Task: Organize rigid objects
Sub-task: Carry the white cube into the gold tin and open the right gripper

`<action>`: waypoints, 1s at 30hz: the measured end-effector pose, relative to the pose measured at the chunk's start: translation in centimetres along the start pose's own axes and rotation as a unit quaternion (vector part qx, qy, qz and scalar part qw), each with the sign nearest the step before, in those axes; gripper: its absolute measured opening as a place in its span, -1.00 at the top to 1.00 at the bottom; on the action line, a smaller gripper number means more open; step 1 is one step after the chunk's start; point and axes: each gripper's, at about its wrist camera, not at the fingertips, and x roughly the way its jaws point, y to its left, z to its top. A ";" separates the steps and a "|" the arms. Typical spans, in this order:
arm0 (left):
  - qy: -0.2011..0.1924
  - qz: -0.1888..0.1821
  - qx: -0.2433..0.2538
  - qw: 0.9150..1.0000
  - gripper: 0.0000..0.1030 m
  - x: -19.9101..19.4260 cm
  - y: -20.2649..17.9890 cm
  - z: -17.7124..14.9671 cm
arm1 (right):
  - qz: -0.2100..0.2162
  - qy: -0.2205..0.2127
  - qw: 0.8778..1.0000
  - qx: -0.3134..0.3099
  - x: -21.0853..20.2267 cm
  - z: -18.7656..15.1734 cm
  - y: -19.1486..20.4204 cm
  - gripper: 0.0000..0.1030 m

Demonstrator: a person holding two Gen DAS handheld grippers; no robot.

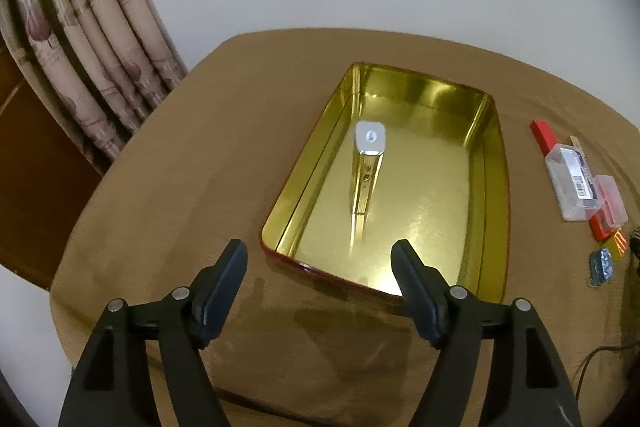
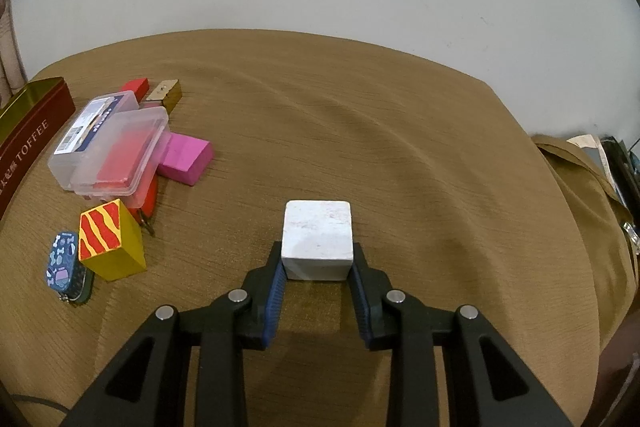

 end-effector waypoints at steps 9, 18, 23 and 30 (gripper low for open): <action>0.014 -0.002 -0.025 1.000 -0.43 1.2 0.9 -0.2 | 0.029 -0.035 0.999 -0.001 -3.6 2.5 2.1 0.42; 0.021 0.003 -0.041 0.999 -0.49 1.6 1.7 -0.2 | 0.106 -0.070 0.991 -0.043 -7.4 5.2 8.3 0.42; 0.024 0.004 -0.055 0.998 -0.52 1.8 2.3 -0.1 | 0.143 -0.074 0.984 -0.080 -8.5 5.6 12.3 0.41; 0.029 0.003 -0.069 0.997 -0.54 2.1 3.1 0.0 | 0.192 -0.072 0.971 -0.126 -9.3 5.7 18.1 0.41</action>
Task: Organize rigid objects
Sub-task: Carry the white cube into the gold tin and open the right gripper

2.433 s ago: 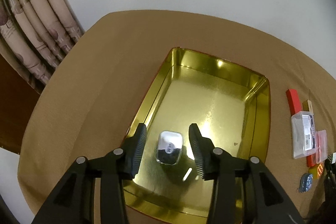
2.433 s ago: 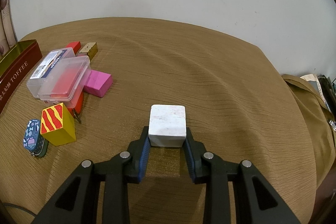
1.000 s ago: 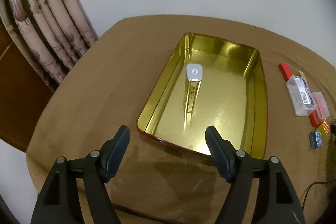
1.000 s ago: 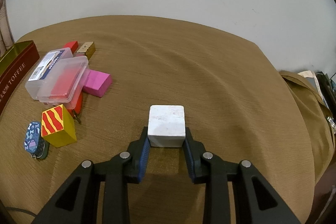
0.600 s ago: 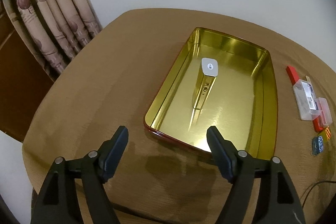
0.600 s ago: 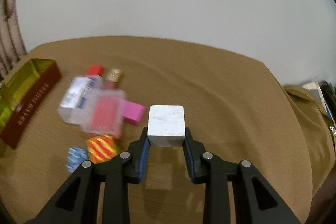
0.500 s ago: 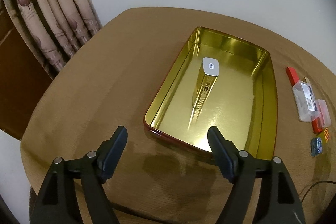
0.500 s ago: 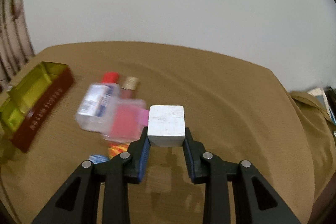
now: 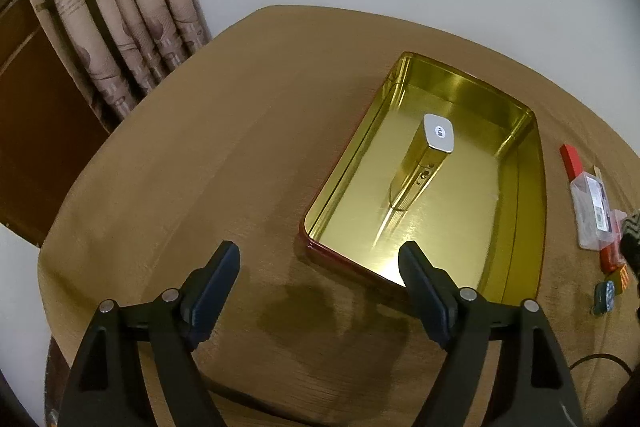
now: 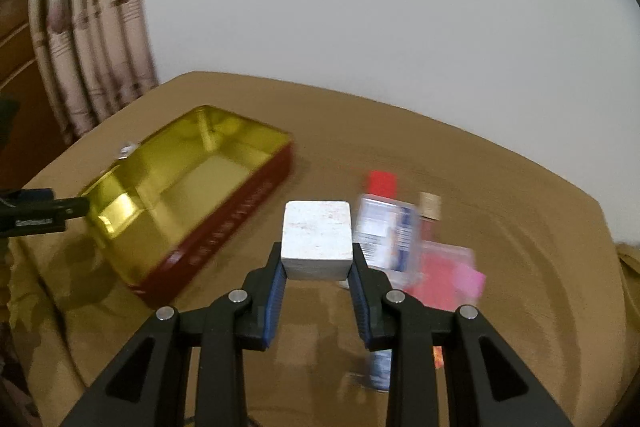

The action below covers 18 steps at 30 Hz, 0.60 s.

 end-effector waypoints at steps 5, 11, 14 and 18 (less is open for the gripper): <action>0.004 0.000 -0.009 1.000 -0.54 0.1 0.3 0.1 | 0.022 -0.006 0.999 -0.030 0.2 1.6 3.8 0.41; 0.005 0.002 -0.026 1.000 -0.54 0.3 1.2 0.2 | 0.042 0.000 0.998 -0.052 1.6 3.5 7.5 0.41; 0.011 0.004 -0.038 0.999 -0.55 0.6 1.8 0.4 | 0.044 0.005 0.997 -0.071 2.5 4.6 9.2 0.41; 0.014 0.004 -0.050 0.999 -0.55 0.8 2.2 0.5 | 0.047 0.017 0.995 -0.089 4.0 5.5 11.1 0.41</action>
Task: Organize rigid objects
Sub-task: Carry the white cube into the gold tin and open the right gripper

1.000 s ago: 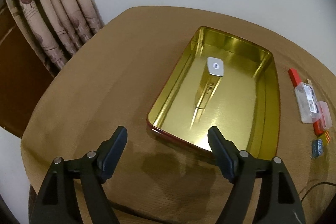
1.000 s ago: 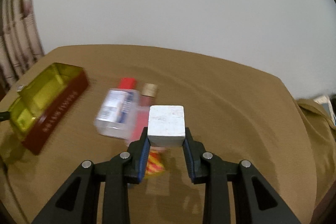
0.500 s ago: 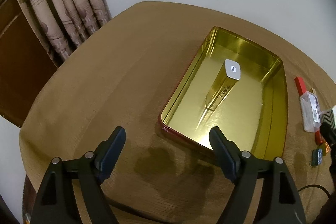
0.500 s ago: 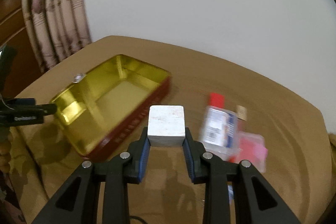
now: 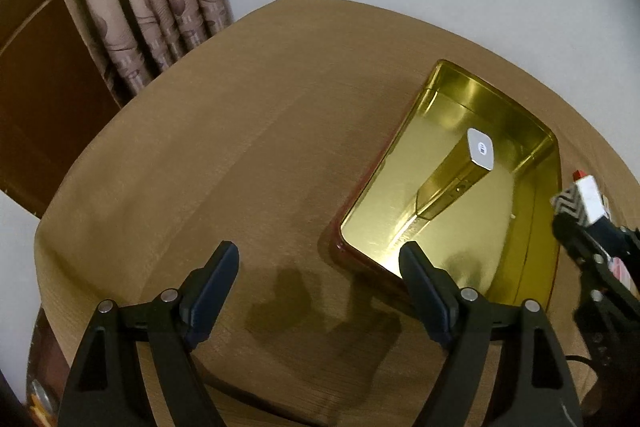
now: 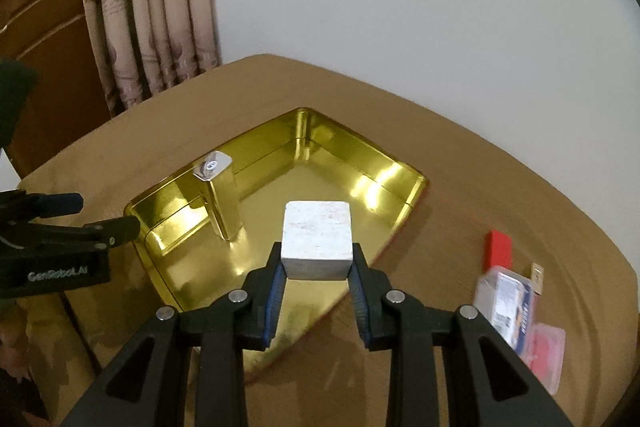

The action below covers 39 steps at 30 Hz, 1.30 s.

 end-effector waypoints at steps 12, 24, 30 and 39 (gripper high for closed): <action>0.006 0.003 -0.006 1.000 -0.55 0.5 0.2 0.2 | -0.010 0.046 0.998 -0.037 4.5 1.0 2.1 0.41; 0.012 0.001 -0.016 1.000 -0.55 0.9 0.8 0.3 | -0.007 0.072 0.996 -0.045 7.1 0.4 2.2 0.41; 0.013 0.000 -0.017 1.000 -0.55 1.0 0.7 0.1 | -0.007 0.076 0.996 -0.043 7.7 0.4 2.2 0.41; 0.013 0.001 -0.015 1.000 -0.55 1.1 0.7 0.1 | -0.002 0.072 0.997 -0.032 7.4 0.1 1.8 0.15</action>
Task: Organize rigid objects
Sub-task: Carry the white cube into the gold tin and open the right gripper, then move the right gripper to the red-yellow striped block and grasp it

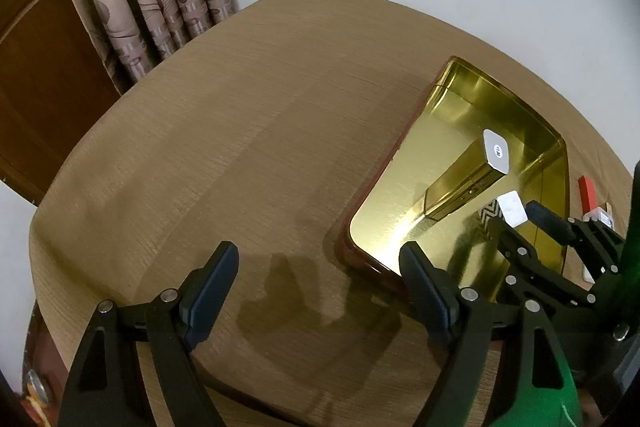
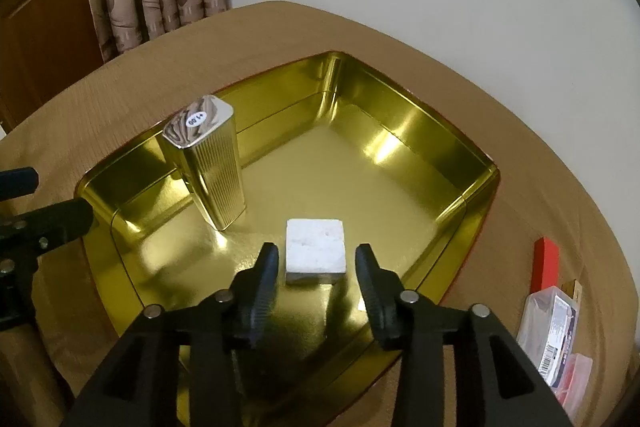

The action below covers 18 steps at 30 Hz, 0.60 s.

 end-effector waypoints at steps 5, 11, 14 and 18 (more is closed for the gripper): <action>-0.003 -0.001 0.002 1.000 -0.55 0.0 -0.2 -0.1 | 0.006 -0.018 1.000 0.013 -1.8 -0.3 -0.2 0.13; -0.004 0.003 0.005 1.000 -0.55 0.1 -0.1 -0.1 | 0.014 -0.047 0.998 0.032 -5.1 -1.4 -1.0 0.13; -0.005 0.004 0.008 1.000 -0.55 0.0 -0.3 -0.2 | 0.011 -0.057 0.997 0.042 -6.6 -2.5 -1.8 0.13; -0.009 0.006 0.012 1.000 -0.55 -0.2 -0.4 -0.3 | 0.000 -0.064 0.996 0.063 -8.4 -4.9 -3.5 0.13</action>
